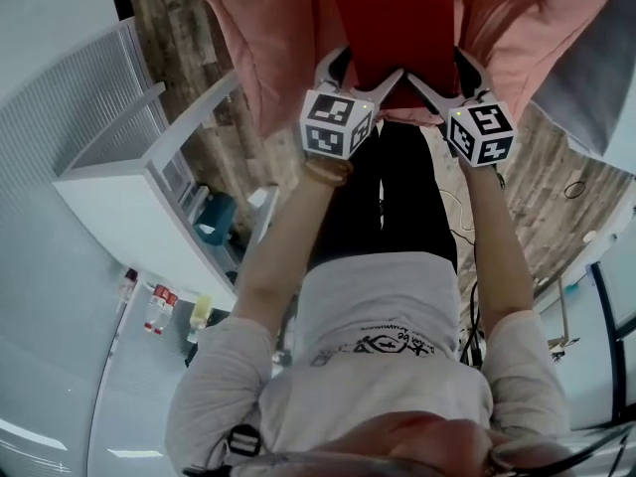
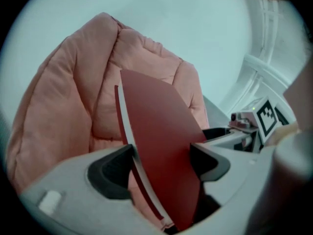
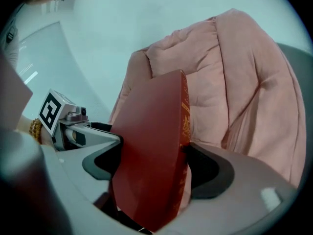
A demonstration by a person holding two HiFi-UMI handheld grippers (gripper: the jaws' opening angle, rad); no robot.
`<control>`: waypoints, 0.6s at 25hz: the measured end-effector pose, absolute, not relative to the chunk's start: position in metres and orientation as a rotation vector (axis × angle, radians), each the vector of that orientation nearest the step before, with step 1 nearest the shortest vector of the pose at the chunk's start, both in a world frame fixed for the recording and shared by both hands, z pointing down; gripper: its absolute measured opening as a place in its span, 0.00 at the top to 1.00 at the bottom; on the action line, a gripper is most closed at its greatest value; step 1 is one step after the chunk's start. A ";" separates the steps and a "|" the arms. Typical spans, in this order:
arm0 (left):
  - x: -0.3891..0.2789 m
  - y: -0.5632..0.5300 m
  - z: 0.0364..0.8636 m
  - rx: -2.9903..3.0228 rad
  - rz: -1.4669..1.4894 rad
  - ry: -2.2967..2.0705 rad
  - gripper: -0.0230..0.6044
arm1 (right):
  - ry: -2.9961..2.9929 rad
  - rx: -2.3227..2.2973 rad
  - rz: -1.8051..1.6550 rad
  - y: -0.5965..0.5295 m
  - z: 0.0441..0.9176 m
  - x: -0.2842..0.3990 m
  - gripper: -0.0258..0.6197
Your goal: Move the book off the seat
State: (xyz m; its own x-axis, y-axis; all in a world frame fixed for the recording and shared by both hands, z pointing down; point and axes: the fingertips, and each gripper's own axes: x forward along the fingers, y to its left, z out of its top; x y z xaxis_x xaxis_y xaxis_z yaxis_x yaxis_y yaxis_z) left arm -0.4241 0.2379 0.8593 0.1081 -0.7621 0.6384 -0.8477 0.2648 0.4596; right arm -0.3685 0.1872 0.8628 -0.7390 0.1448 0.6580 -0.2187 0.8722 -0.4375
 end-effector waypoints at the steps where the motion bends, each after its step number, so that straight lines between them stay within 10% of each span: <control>1: -0.424 0.236 0.849 1.512 0.125 -1.664 0.38 | -2.321 0.056 0.647 0.186 0.853 -0.368 0.29; 15: -0.435 0.218 0.713 1.625 0.148 -1.746 0.38 | -2.438 0.082 0.582 0.165 0.716 -0.374 0.37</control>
State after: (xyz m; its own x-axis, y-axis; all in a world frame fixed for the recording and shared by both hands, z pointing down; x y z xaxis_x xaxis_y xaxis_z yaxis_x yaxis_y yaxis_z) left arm -0.4347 0.2179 0.7126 0.0694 -0.8175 0.5717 -0.9022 0.1931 0.3856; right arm -0.3736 0.1649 0.7165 -0.8037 0.0800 0.5897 -0.1952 0.9006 -0.3883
